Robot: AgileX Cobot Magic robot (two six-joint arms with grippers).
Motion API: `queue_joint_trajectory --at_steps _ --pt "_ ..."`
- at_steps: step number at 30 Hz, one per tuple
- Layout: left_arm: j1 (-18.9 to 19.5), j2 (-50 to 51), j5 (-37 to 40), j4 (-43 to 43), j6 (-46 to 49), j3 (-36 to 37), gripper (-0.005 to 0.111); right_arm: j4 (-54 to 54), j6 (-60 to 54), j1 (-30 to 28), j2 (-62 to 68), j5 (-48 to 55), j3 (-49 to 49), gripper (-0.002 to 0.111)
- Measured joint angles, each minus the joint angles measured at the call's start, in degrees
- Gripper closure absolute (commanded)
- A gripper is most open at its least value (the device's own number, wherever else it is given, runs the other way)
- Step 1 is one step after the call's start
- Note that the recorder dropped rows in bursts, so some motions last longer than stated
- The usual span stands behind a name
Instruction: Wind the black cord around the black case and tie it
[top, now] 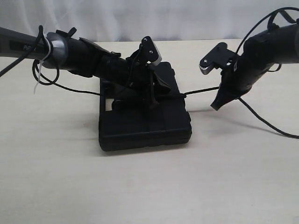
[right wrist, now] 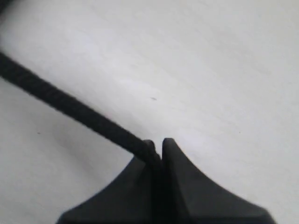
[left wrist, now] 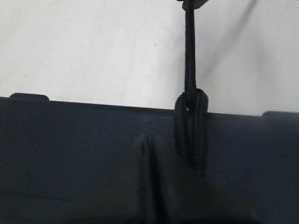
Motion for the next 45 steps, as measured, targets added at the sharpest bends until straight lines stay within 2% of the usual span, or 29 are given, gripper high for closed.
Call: queue_joint_trajectory --at_steps 4,20,23,28,31,40,45 --pt "0.0 0.0 0.0 0.13 0.0 0.0 0.107 -0.04 3.53 -2.87 1.11 -0.35 0.28 0.104" --pt "0.0 -0.24 0.49 0.69 0.85 -0.04 0.107 -0.3 3.64 -3.21 3.55 -4.65 2.29 0.102" --pt "0.0 -0.49 0.76 1.08 1.12 -0.04 0.107 -0.87 3.64 -3.21 3.55 -5.87 2.29 0.087" --pt "0.0 -0.49 0.86 1.32 1.26 -0.04 0.107 -2.99 3.75 -3.42 3.55 -5.97 2.29 0.052" --pt "0.0 -0.49 0.86 1.32 1.26 -0.04 0.107 -3.23 3.75 -3.51 2.81 -6.1 2.29 0.045" --pt "0.0 -0.51 0.97 1.56 1.26 -0.04 0.107 -3.36 3.75 -3.51 -4.3 -6.74 2.29 0.045" --pt "0.0 -1.59 0.47 3.71 0.72 -0.04 0.107 0.02 4.94 -3.51 -9.47 -6.99 2.29 0.052"
